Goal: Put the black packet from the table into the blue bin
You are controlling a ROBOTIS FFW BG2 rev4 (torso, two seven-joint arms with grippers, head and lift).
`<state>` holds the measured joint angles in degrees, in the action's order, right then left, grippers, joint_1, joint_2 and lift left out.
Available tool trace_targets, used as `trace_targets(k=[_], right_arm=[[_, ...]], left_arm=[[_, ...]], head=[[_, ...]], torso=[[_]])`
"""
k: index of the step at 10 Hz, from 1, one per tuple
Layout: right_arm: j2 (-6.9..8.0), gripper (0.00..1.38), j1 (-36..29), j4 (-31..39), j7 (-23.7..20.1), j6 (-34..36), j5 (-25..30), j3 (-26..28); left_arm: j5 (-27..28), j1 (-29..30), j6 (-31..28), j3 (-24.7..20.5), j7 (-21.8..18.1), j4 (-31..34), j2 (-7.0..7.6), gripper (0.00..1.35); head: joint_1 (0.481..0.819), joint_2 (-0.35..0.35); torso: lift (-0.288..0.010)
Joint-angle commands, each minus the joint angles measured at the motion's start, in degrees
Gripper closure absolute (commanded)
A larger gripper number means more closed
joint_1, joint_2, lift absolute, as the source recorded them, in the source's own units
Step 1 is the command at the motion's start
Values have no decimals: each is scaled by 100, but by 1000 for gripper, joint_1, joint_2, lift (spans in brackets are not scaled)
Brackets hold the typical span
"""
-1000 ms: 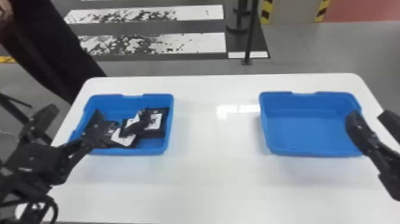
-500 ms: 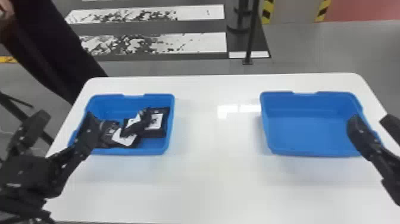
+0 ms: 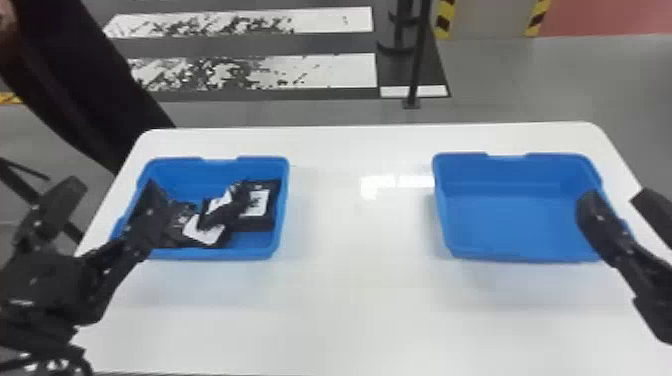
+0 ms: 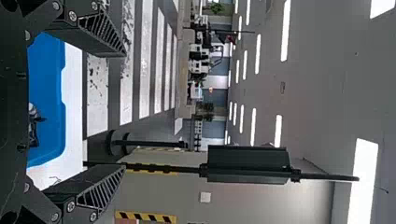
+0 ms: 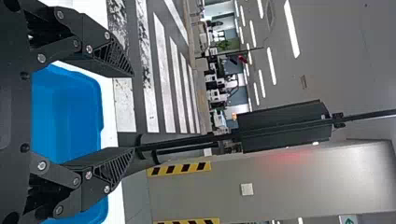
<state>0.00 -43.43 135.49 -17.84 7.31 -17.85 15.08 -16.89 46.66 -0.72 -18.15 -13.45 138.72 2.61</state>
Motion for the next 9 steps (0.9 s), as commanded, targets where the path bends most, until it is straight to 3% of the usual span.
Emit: trace_targets(k=[1,9], right_arm=[[5,502,12,-28,0,0,3,0],[5,502,26,-28,0,0,14,0]], left_arm=[[-82,-26,-138,-1,0,0,2,185],[-174,-124,-152,33,0,-28,46,185]], head=[[695,54],[695,45]], torso=[[-110],[-110]])
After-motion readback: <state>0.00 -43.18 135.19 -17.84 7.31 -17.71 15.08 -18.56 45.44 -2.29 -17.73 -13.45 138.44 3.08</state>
